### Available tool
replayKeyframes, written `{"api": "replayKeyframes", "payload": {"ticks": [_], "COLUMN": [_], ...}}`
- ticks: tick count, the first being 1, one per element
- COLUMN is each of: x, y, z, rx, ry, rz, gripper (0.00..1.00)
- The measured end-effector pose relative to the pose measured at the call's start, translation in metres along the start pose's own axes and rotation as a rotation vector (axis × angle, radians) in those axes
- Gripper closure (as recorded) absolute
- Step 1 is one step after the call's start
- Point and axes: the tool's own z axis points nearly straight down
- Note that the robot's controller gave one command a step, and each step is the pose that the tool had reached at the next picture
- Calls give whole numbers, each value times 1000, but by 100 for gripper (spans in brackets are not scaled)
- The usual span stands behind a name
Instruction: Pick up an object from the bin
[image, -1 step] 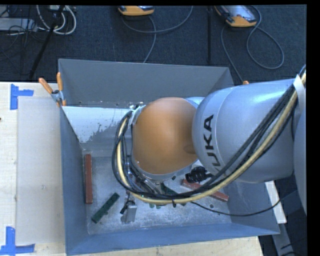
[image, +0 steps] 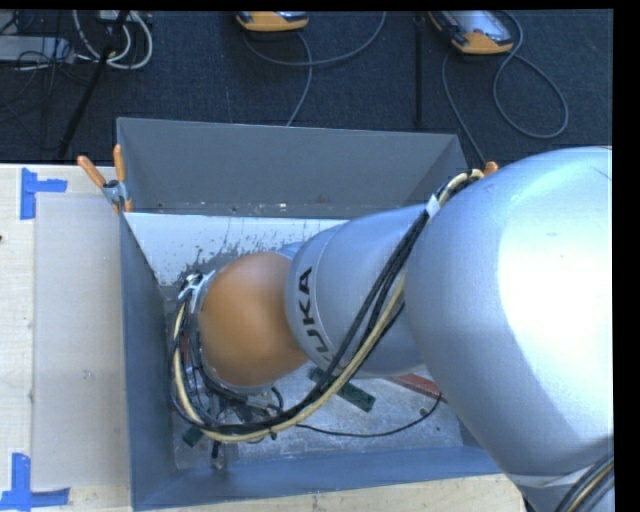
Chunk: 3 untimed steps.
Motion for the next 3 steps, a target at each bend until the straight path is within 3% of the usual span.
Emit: {"api": "replayKeyframes", "payload": {"ticks": [1,2,3], "x": [-3,-16,-10], "y": [-17,-11,-22], "z": [-33,-32,-1], "rx": [1,0,0], "ry": [-5,-4,-3], "rz": [-147,-421,-464], "gripper": [0,0,0]}}
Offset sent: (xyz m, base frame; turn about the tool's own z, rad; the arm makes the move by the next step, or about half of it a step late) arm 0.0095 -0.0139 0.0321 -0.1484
